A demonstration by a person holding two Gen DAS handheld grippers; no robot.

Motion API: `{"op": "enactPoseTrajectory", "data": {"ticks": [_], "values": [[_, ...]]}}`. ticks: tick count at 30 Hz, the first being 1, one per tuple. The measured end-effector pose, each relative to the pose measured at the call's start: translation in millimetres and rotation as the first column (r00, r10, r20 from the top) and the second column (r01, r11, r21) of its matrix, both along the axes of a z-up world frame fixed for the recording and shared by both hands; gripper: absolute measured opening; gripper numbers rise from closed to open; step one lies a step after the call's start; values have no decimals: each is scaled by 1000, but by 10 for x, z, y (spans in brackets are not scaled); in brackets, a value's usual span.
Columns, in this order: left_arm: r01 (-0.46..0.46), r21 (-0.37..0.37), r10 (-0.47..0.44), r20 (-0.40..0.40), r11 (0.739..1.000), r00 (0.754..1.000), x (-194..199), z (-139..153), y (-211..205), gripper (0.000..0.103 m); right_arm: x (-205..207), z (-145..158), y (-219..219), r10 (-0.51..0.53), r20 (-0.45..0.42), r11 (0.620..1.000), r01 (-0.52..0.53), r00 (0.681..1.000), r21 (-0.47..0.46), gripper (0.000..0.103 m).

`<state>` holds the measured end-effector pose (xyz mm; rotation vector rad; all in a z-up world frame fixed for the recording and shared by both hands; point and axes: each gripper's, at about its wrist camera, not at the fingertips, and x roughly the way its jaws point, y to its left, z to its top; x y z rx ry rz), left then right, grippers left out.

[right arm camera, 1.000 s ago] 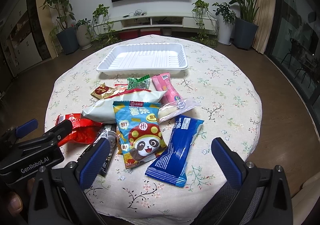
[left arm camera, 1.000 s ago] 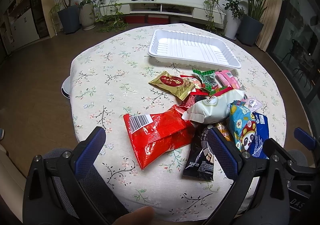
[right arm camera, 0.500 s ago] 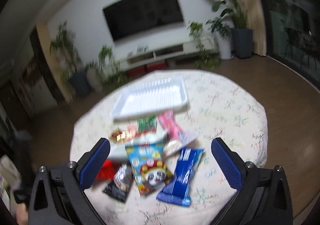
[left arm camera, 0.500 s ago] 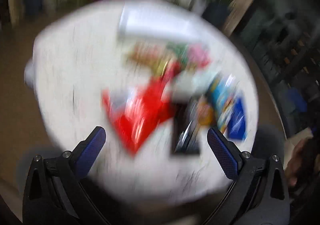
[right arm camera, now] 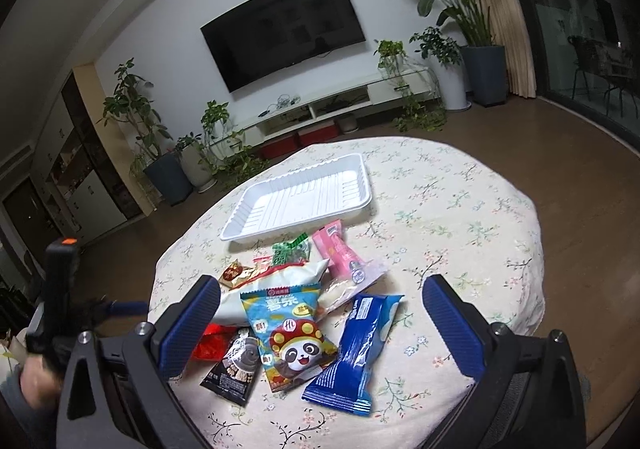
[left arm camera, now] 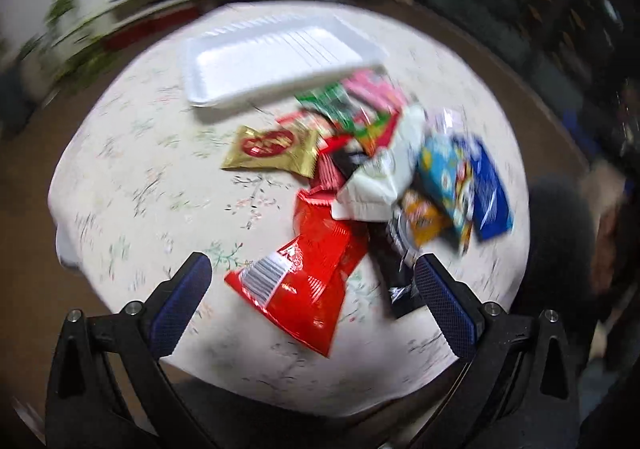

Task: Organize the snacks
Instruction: 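Grasp the red chip bag with the left tool while the right tool grasps the blue biscuit pack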

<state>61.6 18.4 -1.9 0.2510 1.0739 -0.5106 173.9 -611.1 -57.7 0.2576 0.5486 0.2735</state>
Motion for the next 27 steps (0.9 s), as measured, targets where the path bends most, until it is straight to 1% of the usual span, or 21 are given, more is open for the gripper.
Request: {"op": "enactPoseTrajectory", "data": {"ticks": [1, 3, 4, 6, 8, 9, 10, 11, 14, 18, 19, 20, 23, 25, 27], "values": [[51, 35, -50, -13, 998, 999, 62, -22, -36, 103, 12, -9, -5, 11, -9, 1000, -11, 1000, 5, 103], [101, 79, -99, -31, 992, 995, 130, -84, -76, 102, 45, -39, -5, 25, -40, 1000, -24, 999, 17, 103], [131, 104, -127, -45, 986, 991, 168, -106, -105, 101, 51, -44, -11, 26, -42, 1000, -25, 999, 14, 103], [173, 123, -166, -63, 977, 984, 184, -158, -135, 101, 55, -50, -17, 24, -40, 1000, -24, 999, 12, 103], [212, 154, -199, -90, 965, 976, 181, -252, -190, 100, 89, -84, -21, 23, -59, 1000, -22, 998, 19, 103], [222, 163, -208, -98, 961, 973, 166, -288, -210, 99, 104, -101, -22, 27, -69, 999, -25, 997, 22, 103], [237, 169, -220, -112, 957, 969, 165, -332, -226, 95, 119, -117, -17, 32, -77, 999, -30, 996, 24, 103], [241, 169, -223, -117, 956, 968, 172, -362, -230, 89, 125, -133, -23, 34, -84, 999, -32, 996, 27, 103], [242, 159, -220, -144, 957, 965, 215, -479, -235, 78, 162, -178, -20, 41, -109, 999, -38, 993, 34, 103], [257, 154, -230, -177, 954, 957, 261, -595, -267, 70, 204, -243, -7, 61, -148, 997, -53, 987, 55, 103], [266, 155, -237, -182, 951, 954, 260, -619, -285, 64, 207, -254, 5, 63, -152, 997, -55, 986, 57, 103], [267, 156, -238, -184, 951, 954, 264, -638, -301, 54, 211, -266, 18, 66, -158, 997, -58, 985, 57, 103], [264, 132, -234, -206, 955, 950, 256, -678, -309, 48, 220, -297, 37, 72, -185, 997, -63, 980, 54, 102], [236, 115, -208, -213, 965, 955, 247, -709, -273, 44, 225, -312, 40, 75, -197, 996, -65, 977, 58, 102], [206, 94, -184, -201, 974, 962, 224, -715, -215, 40, 225, -320, 42, 76, -209, 996, -65, 975, 59, 100]]}}
